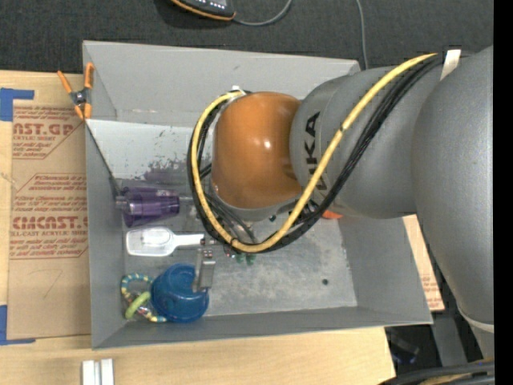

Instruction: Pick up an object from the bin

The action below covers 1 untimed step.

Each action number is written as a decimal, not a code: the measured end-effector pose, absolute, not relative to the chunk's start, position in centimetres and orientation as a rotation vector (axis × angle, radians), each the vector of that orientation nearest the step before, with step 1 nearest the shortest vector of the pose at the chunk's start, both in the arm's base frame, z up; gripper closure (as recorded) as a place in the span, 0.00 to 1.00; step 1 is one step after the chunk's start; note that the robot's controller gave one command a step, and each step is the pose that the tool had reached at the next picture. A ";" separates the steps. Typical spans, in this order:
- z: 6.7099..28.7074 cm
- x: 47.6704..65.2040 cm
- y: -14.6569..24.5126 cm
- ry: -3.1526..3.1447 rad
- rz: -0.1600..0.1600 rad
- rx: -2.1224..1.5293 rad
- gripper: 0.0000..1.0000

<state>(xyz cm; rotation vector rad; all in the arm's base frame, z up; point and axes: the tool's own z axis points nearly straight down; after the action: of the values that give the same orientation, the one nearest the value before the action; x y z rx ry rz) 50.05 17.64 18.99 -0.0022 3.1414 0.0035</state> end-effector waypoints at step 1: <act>19.0 50.1 17.6 3.141 0.004 -0.002 0.00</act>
Offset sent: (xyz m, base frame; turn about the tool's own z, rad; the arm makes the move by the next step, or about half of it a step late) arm 0.0090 -0.0640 0.0119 -0.1026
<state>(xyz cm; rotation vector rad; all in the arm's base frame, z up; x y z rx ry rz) 50.05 17.64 18.99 -0.0023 3.1414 0.0035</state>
